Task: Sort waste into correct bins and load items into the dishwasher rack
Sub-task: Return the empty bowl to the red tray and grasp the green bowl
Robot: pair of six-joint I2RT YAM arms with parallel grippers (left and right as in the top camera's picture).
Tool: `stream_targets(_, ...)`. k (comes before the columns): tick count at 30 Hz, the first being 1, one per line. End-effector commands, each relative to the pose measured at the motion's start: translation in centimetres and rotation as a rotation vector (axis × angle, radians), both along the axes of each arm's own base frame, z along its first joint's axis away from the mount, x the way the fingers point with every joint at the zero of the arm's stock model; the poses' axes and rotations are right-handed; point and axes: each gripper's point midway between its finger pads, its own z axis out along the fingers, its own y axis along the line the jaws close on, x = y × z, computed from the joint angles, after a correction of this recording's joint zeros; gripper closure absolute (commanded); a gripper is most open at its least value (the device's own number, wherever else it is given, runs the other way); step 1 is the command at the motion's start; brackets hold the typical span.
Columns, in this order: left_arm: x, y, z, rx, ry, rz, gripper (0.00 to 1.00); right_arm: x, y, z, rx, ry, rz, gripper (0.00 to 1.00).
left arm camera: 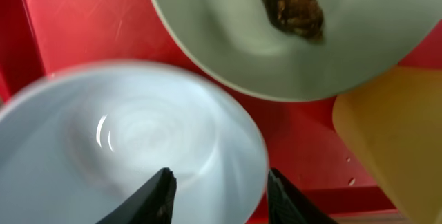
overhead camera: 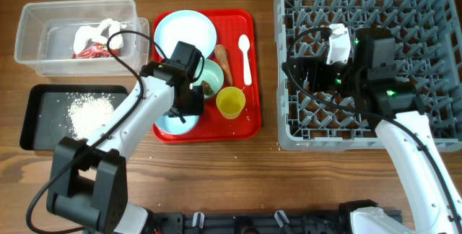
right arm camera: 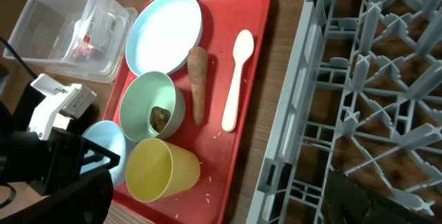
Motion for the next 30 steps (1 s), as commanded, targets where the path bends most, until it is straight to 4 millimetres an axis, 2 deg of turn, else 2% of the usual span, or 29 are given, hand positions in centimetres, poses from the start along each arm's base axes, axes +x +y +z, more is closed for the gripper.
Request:
stream_targets(1, 1.5, -0.4, 2.4, 0.002, -0.045, -0.001, 0.53, 0.1, 0.3, 0.2, 0.018, 0.003, 0.005, 0.0)
stream_targets(2, 2.2, -0.7, 3.5, -0.007, -0.066, -0.005, 0.52, 0.1, 0.3, 0.2, 0.017, 0.003, 0.005, 0.0)
stream_targets(4, 3.7, -1.9, 5.6, -0.056, -0.116, -0.015, 0.39, 0.1, 0.3, 0.2, 0.018, 0.003, 0.005, 0.0)
stream_targets(7, 5.0, -3.5, 6.8, -0.127, -0.173, -0.075, 0.36, 0.1, 0.3, 0.2, 0.018, 0.004, 0.005, 0.0)
stream_targets(11, 5.6, -4.3, 6.1, -0.138, -0.181, -0.114, 0.34, 0.2, 0.3, 0.3, 0.018, 0.001, 0.004, 0.0)
stream_targets(15, 4.9, -5.9, 4.5, -0.159, -0.133, -0.203, 0.34, 0.2, 0.2, 0.2, 0.016, 0.002, 0.002, 0.0)
stream_targets(18, 5.2, -6.2, 4.0, -0.155, -0.133, -0.207, 0.34, 0.2, 0.2, 0.2, 0.015, 0.001, 0.002, 0.0)
stream_targets(26, 8.1, -6.9, 4.4, -0.136, -0.272, -0.33, 0.36, 0.2, 0.2, 0.2, 0.015, 0.002, 0.002, 0.01)
stream_targets(30, 10.7, -6.9, 3.0, -0.11, -0.326, -0.246, 0.48, 0.1, 0.2, 0.2, 0.016, 0.005, 0.001, 0.0)
